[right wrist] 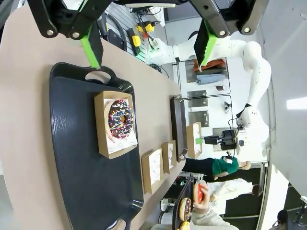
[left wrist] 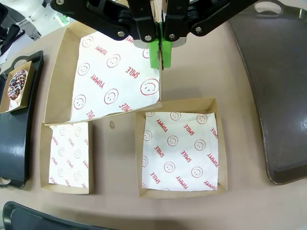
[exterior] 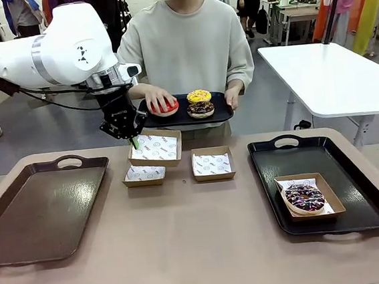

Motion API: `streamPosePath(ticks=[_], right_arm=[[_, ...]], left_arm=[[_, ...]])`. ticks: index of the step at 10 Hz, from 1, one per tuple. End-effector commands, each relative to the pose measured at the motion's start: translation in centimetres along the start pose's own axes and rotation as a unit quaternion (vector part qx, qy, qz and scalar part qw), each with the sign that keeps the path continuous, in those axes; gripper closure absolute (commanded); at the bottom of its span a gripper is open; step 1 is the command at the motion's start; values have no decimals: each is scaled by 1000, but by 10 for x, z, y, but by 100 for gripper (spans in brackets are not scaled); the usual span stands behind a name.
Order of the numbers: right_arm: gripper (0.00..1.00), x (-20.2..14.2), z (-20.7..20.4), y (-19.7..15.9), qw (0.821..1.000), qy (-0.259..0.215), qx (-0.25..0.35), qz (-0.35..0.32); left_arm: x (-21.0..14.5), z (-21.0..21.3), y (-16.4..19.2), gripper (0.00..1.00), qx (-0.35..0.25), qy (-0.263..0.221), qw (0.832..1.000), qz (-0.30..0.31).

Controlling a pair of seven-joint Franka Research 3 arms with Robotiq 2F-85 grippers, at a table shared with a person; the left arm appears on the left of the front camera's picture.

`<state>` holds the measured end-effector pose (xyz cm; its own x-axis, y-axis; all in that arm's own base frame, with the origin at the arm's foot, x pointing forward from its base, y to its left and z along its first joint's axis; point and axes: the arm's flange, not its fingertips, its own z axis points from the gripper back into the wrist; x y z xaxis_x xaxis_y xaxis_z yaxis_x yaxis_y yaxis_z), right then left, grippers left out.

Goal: Individually package the donuts and arrange them on the tray.
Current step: Place the picked Paper togo box on the Handle tray while simultaneously picking up another Paper togo box from the table with the other hand.

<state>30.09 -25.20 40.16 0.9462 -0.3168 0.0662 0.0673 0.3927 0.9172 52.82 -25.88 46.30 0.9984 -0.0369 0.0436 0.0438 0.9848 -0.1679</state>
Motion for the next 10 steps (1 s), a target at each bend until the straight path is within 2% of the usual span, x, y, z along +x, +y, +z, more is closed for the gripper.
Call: streamPosePath(ticks=[1, 10], right_arm=[[0, 0, 0, 0, 1000, 2, 5, 1], [0, 0, 0, 0, 1000, 2, 5, 1]], left_arm=[[-4, 2, 1, 100, -3, -2, 1000, 3], [-4, 2, 1, 100, -3, -2, 1000, 3]])
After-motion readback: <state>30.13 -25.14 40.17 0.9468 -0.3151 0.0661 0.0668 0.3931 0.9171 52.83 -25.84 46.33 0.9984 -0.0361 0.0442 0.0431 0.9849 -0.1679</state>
